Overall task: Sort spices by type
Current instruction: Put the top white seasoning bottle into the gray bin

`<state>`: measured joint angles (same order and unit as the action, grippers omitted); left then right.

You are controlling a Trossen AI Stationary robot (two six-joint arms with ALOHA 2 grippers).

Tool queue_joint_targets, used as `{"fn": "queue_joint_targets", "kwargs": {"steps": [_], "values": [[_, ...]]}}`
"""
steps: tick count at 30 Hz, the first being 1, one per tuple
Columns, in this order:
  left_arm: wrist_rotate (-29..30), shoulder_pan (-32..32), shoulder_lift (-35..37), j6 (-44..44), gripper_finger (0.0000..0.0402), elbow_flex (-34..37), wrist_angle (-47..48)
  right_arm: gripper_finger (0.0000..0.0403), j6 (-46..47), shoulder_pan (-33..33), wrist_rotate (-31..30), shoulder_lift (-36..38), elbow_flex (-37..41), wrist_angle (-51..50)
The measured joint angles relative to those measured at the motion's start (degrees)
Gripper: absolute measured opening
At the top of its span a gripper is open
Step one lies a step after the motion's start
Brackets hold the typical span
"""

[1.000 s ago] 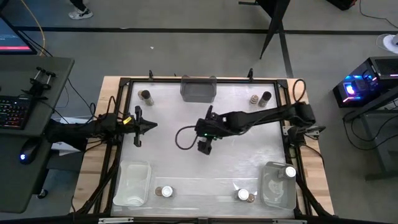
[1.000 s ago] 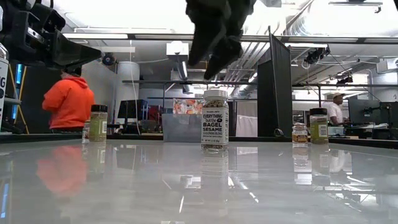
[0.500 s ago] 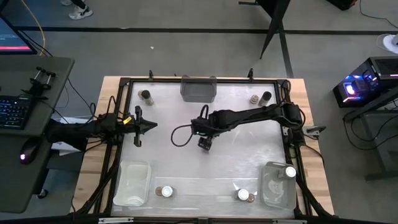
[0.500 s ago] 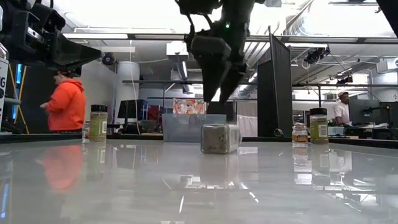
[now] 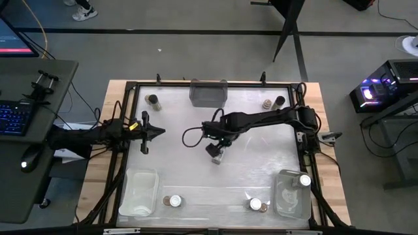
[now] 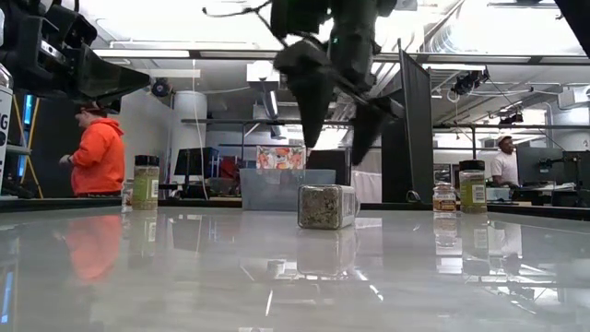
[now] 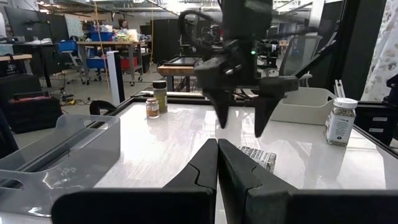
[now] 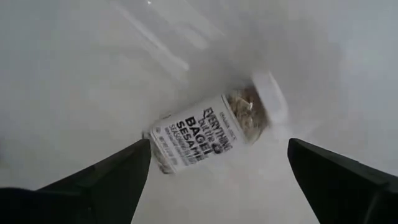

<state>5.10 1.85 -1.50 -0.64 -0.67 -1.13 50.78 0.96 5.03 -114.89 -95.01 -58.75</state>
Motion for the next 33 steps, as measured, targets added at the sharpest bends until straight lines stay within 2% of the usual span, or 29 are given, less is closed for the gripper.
{"fn": "queue_joint_targets", "kwargs": {"steps": [2, 6, 12, 16, 24, 28, 33], "values": [[0.00, 0.00, 0.02, 0.00, 0.0000, -0.02, 0.00, 0.0368, 8.73, 0.69, -0.38, -0.09, 1.10, 1.58], [0.00, 0.00, 0.00, 0.00, 0.0000, 0.00, 0.00, 0.0365, 21.83, 3.10, -5.65, -0.07, 3.94, 7.27], [-0.01, 0.00, 0.00, 0.00, 0.0000, -0.01, 0.00, 0.0364, 34.58, 3.62, -9.15, -0.02, 9.27, 10.89], [0.00, 0.00, 0.00, 0.00, 0.0000, -0.01, 0.00, 0.0364, 39.21, 3.70, -9.22, -0.07, 11.83, 12.63], [0.00, 0.00, 0.00, 0.00, 0.0000, -0.01, 0.00, 0.0356, 40.71, 3.70, -8.02, -0.86, 13.38, 17.18], [-0.01, 0.00, 0.00, 0.00, 0.0000, -0.01, 0.00, 0.0312, 38.94, 3.89, -7.85, -1.04, 13.40, 17.60], [0.00, 0.00, 0.00, 0.00, 0.0000, -0.02, 0.00, 0.0205, 32.93, 3.96, -8.00, -1.01, 13.36, 15.29]]}}
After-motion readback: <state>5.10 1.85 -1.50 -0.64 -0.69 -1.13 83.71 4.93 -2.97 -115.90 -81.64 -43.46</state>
